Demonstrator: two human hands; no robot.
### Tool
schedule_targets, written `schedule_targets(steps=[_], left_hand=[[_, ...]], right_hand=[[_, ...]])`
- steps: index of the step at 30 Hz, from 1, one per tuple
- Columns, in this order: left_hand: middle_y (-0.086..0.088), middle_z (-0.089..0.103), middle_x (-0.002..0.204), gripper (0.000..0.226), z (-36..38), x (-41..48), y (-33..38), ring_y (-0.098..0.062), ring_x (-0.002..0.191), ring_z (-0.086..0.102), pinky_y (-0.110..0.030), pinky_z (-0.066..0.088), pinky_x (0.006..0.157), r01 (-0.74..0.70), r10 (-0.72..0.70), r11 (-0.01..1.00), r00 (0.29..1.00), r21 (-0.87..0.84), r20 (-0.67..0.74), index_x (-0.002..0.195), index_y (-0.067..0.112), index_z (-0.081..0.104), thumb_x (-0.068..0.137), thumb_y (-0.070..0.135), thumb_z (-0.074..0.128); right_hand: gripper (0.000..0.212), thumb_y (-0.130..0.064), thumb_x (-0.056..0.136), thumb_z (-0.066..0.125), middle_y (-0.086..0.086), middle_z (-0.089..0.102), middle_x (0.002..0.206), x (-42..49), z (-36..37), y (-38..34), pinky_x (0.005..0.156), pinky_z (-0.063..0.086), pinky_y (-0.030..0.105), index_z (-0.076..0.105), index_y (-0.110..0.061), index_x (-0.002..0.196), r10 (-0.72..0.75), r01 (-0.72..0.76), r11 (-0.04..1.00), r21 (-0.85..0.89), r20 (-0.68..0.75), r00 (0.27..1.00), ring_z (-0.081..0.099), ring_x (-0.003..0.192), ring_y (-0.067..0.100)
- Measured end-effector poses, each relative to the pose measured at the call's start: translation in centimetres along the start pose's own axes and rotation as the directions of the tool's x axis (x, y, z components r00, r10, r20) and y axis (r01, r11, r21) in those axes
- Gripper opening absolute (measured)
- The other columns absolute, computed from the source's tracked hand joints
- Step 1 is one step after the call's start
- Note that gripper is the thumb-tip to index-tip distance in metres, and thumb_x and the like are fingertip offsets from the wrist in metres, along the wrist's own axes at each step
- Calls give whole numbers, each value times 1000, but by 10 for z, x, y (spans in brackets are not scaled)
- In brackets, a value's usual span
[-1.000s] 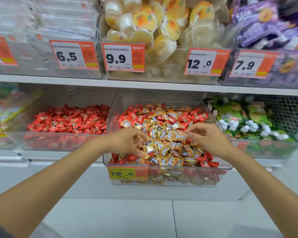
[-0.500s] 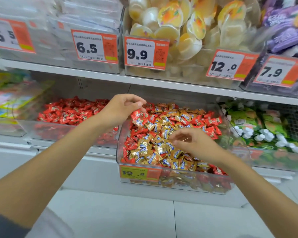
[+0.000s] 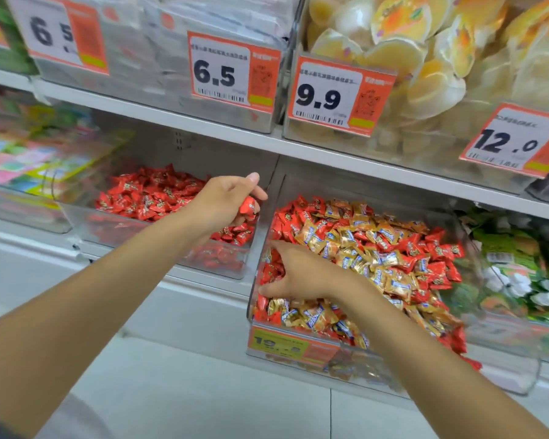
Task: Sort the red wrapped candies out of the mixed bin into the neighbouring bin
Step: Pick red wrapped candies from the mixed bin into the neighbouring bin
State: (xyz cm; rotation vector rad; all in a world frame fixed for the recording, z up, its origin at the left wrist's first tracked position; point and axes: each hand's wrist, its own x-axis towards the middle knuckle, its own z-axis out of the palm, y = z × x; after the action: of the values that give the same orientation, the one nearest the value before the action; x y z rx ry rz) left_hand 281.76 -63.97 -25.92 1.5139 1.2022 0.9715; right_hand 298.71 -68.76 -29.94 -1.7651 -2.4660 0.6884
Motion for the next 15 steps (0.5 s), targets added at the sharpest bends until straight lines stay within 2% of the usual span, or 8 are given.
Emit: schedule_targets(steps=[2, 5, 7, 9, 11, 12, 15], left_hand=[[-8, 57, 77, 45, 0, 0, -2, -20, 65, 47, -17, 41, 50, -5, 5, 1000, 1000, 23, 13, 97, 5, 69, 102, 39, 41], [-7, 51, 70, 47, 3, 0, -3, -23, 68, 43, -26, 37, 57, 6, -6, 1000, 999, 11, 35, 95, 4, 69, 102, 40, 40], [0, 47, 61, 49, 7, 0, -2, -21, 64, 42, -25, 36, 56, 15, -15, 1000, 999, 12, 39, 88, 7, 68, 101, 43, 38], [5, 47, 54, 52, 10, 2, -2, -14, 55, 45, -18, 40, 52, 20, -21, 999, 1000, 25, 22, 75, 10, 64, 101, 47, 37], [7, 49, 50, 55, 12, 3, 0, -8, 52, 53, -18, 49, 57, 41, -41, 999, 999, 18, 3, 64, 13, 55, 98, 52, 38], [6, 50, 49, 55, 13, 3, 1, -8, 55, 58, -21, 53, 62, 55, -55, 998, 998, -4, 1, 62, 14, 51, 97, 54, 39], [-1, 50, 56, 51, 14, -1, 4, -8, 57, 64, -22, 58, 64, 66, -65, 997, 998, -43, 12, 71, 9, 50, 95, 54, 43]], right_hand=[[68, -46, 76, 77, 7, 53, 119, 4, 2, 0, 90, 42, 30, 51, -9, 127, 13, -13, 999, -43, 12, 1000, 50, 108, 23], [47, -36, 72, 79, 13, 62, 97, 12, 4, 6, 69, 49, 38, 61, -7, 104, 29, -30, 998, -53, -24, 999, 58, 80, 24], [34, -24, 75, 76, 11, 60, 80, 11, -2, 10, 58, 44, 35, 63, 0, 95, 19, -16, 998, 55, -43, 999, 51, 63, 21], [23, -15, 80, 73, 9, 55, 71, 4, -16, 14, 53, 41, 30, 62, 3, 89, 18, 2, 960, 280, -69, 997, 46, 56, 16], [9, -7, 85, 69, 13, 65, 74, -6, -31, 20, 53, 46, 28, 64, -2, 90, 37, 1, 866, 499, -66, 997, 55, 56, 16], [7, -3, 87, 68, 19, 70, 83, -11, -37, 24, 59, 51, 30, 64, -3, 92, 50, -2, 802, 597, -63, 997, 64, 64, 20], [13, 6, 89, 62, 20, 68, 108, -24, -46, 38, 69, 59, 31, 58, -4, 96, 80, 26, 599, 801, -92, 993, 72, 89, 27]])
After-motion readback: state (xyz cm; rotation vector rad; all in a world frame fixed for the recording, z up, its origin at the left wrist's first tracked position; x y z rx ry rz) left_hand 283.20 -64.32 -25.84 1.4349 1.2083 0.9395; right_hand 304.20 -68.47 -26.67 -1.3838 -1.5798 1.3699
